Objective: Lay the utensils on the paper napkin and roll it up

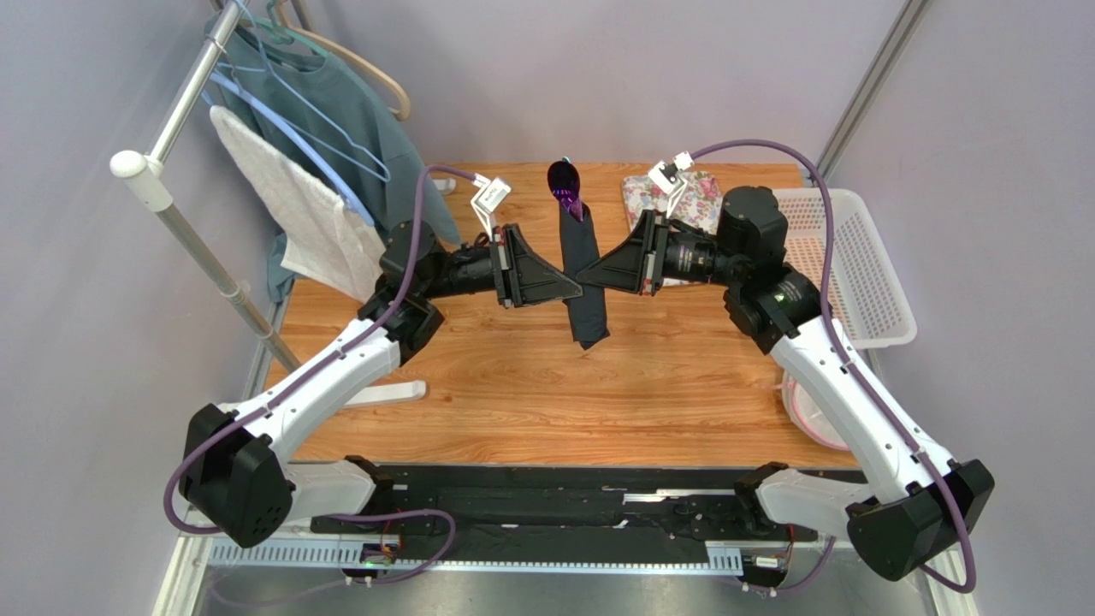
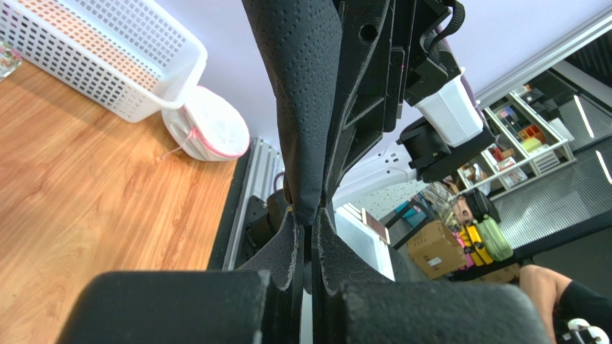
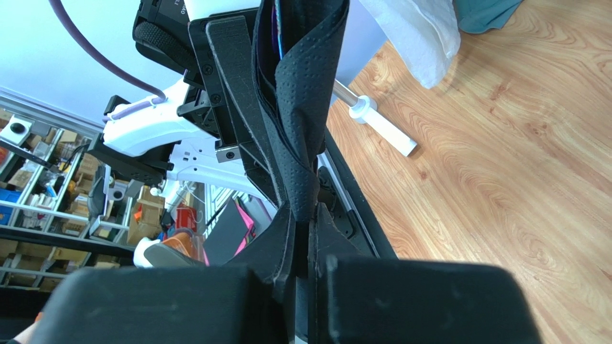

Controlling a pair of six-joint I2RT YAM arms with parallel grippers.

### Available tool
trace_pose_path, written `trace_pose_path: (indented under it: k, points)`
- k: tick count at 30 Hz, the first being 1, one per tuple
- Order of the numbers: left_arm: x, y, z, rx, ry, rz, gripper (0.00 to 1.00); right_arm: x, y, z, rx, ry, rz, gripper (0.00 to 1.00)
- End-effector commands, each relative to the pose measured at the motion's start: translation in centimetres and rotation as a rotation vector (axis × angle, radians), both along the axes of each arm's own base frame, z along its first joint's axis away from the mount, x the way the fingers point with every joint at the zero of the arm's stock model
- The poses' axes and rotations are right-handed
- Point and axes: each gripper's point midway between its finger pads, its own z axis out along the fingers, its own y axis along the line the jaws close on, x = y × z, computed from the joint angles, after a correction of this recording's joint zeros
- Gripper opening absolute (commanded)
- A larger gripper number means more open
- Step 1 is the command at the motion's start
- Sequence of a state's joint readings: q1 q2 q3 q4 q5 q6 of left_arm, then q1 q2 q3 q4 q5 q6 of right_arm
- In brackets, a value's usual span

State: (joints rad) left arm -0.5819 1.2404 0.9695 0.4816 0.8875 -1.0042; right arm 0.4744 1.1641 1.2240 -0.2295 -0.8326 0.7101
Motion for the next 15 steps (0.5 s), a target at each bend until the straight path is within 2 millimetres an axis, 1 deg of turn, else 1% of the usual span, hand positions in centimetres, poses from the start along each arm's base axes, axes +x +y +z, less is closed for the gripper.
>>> trace_pose_path:
  k: [1, 2, 3, 4, 6, 7, 10, 11, 13, 15]
  points:
    - [-0.3, 0.1, 2.2, -0.054, -0.089, -0.008, 0.0, 0.2, 0.0, 0.3, 0.001, -0.022, -0.003, 0.0]
    - [-0.3, 0.1, 2.2, -0.053, -0.086, -0.004, 0.0, 0.3, -0.1, 0.1, -0.013, -0.018, -0.008, 0.05]
    - [-0.2, 0.0, 2.1, -0.051, -0.082, -0.003, 0.0, 0.2, -0.2, 0.0, -0.024, -0.018, -0.007, 0.32]
    - [-0.1, 0.1, 2.1, -0.051, -0.085, 0.001, 0.0, 0.2, -0.3, -0.2, -0.038, -0.018, -0.009, 0.41]
    - [0.1, 0.1, 2.1, -0.049, -0.08, 0.012, 0.0, 0.0, -0.7, -0.7, -0.069, -0.032, -0.009, 0.5]
    - [0.2, 0.2, 2.0, -0.047, -0.079, 0.015, 0.0, -0.2, -0.9, -0.6, -0.075, -0.044, -0.008, 0.5]
    - [0.8, 0.5, 1.9, -0.041, -0.073, 0.035, 0.0, -1.0, -1.7, -1.7, -0.121, -0.057, 0.011, 0.49]
    - [1.0, 0.6, 2.0, -0.041, -0.075, 0.04, 0.0, -1.6, -2.0, -2.0, -0.129, -0.05, 0.021, 0.48]
    - [0.9, 0.7, 2.2, -0.047, -0.085, 0.037, 0.0, -2.0, -2.2, -2.7, -0.138, -0.05, 0.032, 0.47]
    - [0.9, 0.7, 2.5, -0.05, -0.091, 0.032, 0.0, -2.4, -2.3, -2.5, -0.121, -0.063, 0.042, 0.42]
